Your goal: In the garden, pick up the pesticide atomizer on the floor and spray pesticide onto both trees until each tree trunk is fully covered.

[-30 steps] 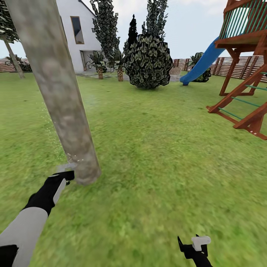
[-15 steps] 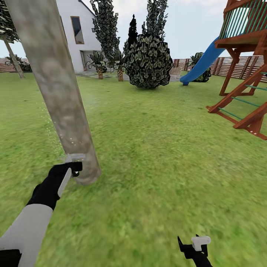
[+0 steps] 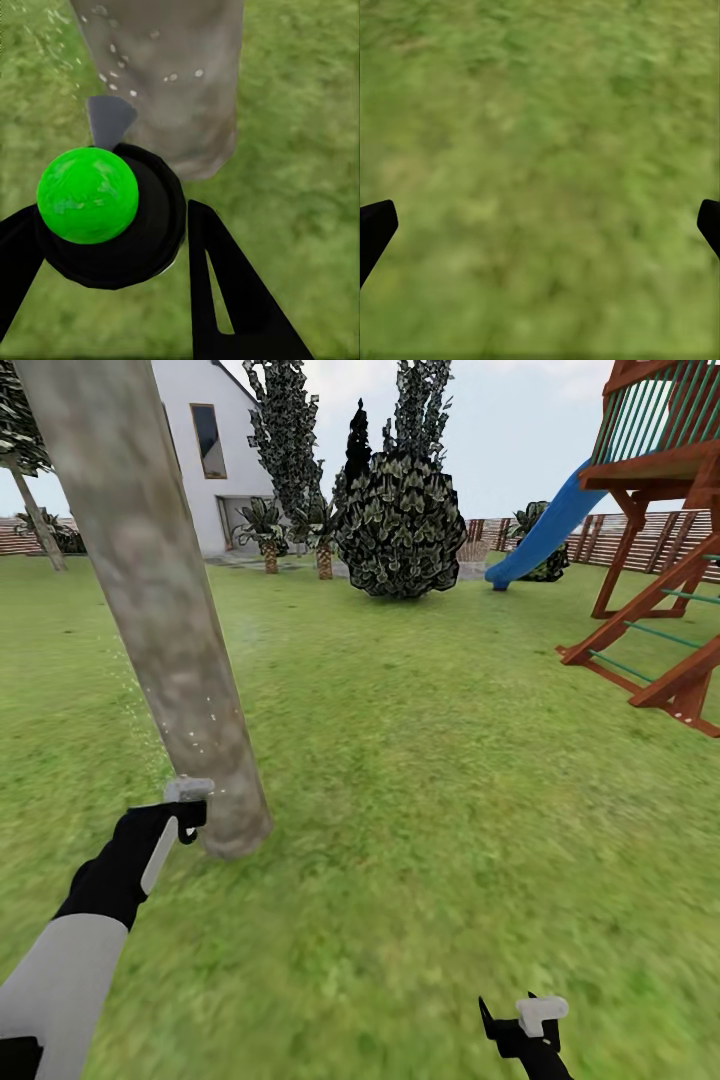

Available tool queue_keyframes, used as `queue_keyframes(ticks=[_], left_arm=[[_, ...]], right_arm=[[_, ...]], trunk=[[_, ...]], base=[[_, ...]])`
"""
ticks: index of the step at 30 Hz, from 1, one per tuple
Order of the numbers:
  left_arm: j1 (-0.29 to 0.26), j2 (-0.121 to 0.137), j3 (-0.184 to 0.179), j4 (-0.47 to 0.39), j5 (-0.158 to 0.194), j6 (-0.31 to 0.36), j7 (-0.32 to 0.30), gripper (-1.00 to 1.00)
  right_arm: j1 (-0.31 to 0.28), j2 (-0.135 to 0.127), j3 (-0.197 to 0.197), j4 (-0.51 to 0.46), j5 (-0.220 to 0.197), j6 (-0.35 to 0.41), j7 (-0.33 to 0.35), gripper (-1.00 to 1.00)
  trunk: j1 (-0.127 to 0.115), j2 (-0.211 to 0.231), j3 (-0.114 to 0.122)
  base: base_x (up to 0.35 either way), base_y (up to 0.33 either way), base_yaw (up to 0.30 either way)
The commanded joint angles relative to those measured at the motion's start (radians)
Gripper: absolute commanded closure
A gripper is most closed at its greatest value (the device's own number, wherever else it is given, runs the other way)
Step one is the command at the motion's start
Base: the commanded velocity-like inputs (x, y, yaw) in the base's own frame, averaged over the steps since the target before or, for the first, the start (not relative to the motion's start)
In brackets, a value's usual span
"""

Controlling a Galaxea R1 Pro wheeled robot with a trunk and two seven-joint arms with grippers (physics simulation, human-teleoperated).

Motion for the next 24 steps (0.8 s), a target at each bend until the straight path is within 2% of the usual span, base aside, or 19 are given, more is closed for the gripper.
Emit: queue_keyframes(ticks=[1, 6, 9, 12, 13, 17, 21, 23, 24], left_arm=[[0.0, 0.002, 0.0, 0.005, 0.0, -0.002, 0.0, 1.0], [-0.016, 0.014, 0.006, 0.023, -0.004, 0.003, 0.0, 1.0], [-0.078, 0.054, 0.008, 0.017, -0.004, 0.07, 0.0, 1.0], [-0.073, 0.063, 0.002, 0.029, -0.002, 0.066, 0.002, 1.0], [-0.072, 0.063, -0.001, 0.059, -0.003, 0.062, 0.002, 1.0], [-0.013, 0.061, -0.004, 0.136, -0.004, 0.01, 0.0, 1.0], [0.006, 0.064, 0.001, 0.125, -0.004, 0.005, -0.001, 1.0], [-0.003, 0.065, 0.003, 0.093, -0.006, 0.013, -0.001, 1.0], [-0.026, 0.067, 0.006, 0.082, -0.007, 0.025, 0.001, 1.0]], right_arm=[[0.0, 0.0, 0.0, 0.0, 0.0, 0.0, 0.0, -1.0], [0.0, 0.0, 0.0, 0.0, 0.0, 0.0, 0.0, -1.0], [-0.001, 0.0, 0.0, 0.0, 0.0, 0.0, 0.0, -1.0], [0.0, 0.0, 0.0, 0.0, 0.0, 0.0, -0.001, -1.0], [0.0, 0.0, 0.0, 0.0, 0.0, 0.0, 0.0, -1.0], [0.0, 0.0, 0.0, 0.0, 0.0, 0.0, 0.0, -1.0], [0.0, 0.0, 0.0, 0.0, 0.0, 0.0, 0.0, -1.0], [0.0, 0.0, 0.0, 0.0, 0.0, 0.0, 0.0, -1.0], [0.0, 0.0, 0.0, 0.0, 0.0, 0.0, 0.0, -1.0]], trunk=[[0.0, 0.0, 0.0], [0.0, 0.0, 0.0], [0.0, 0.0, 0.0], [0.0, 0.0, 0.0], [0.0, 0.0, 0.0], [0.0, 0.0, 0.0], [0.0, 0.0, 0.0], [0.0, 0.0, 0.0], [0.0, 0.0, 0.0]], base=[[0.0, 0.0, 0.0], [0.0, 0.0, 0.0], [0.0, 0.0, 0.0], [0.0, 0.0, 0.0], [0.0, 0.0, 0.0], [0.0, 0.0, 0.0], [0.142, 0.098, 0.0], [0.026, 0.019, 0.0], [0.003, 0.003, 0.0]])
